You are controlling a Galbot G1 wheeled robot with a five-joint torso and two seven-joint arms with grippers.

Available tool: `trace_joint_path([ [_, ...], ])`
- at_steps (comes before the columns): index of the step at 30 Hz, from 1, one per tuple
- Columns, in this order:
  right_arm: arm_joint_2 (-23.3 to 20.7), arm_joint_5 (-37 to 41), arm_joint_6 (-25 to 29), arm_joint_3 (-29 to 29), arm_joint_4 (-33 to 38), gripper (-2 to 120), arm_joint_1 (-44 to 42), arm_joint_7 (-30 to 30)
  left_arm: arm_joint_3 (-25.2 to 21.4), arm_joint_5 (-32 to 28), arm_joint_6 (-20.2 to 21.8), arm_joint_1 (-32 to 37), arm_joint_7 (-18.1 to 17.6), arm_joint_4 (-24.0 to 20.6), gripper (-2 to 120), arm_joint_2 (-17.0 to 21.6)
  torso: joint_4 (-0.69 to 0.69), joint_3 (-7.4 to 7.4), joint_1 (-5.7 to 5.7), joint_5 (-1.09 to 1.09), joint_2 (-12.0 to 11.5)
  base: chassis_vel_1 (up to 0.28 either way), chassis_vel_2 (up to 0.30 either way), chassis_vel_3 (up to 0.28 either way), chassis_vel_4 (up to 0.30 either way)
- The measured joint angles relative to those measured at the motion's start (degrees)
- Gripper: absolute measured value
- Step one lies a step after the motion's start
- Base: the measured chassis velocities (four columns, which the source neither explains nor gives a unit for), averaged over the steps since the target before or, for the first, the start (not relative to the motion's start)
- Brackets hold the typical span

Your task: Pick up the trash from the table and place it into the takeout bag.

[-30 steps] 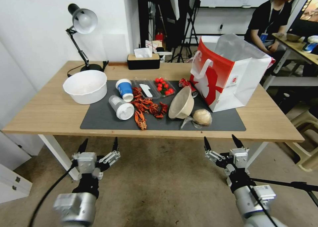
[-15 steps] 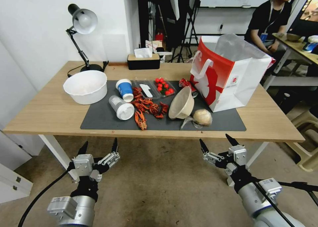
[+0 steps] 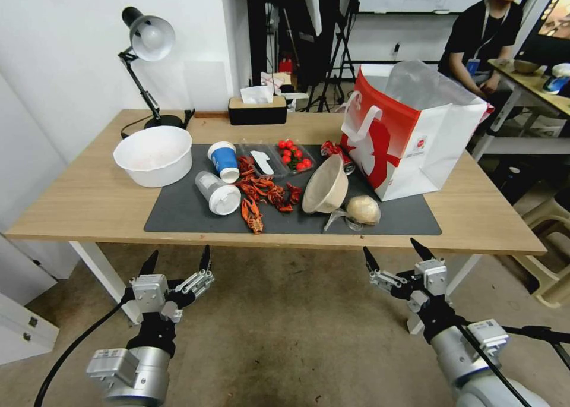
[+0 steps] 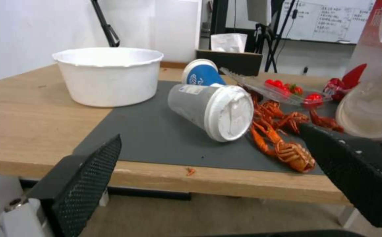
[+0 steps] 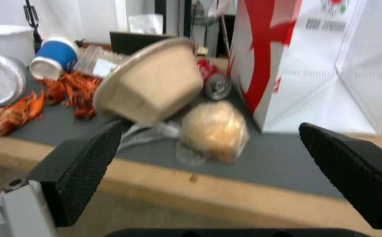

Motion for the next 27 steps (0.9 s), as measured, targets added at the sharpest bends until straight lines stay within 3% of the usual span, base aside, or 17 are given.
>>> trace_joint_path([
  [15,-9.22,9.55,3.89,0.30,-12.35,100,14.53,-5.48,0.55,-0.50,-0.45,-2.27,0.28,2.27,100,0.95,0.00,0.01,0.00,0.00,0.00,0.000,0.000,0.000,0.000],
  [27,-15.84,17.71,-1.90,-1.31,-18.82,100,20.47,-7.30,0.34,-1.72,-0.03,-3.52,0.24,3.24,100,2.00,-0.01,0.00,0.00,0.01,0.00,0.000,0.000,0.000,0.000],
])
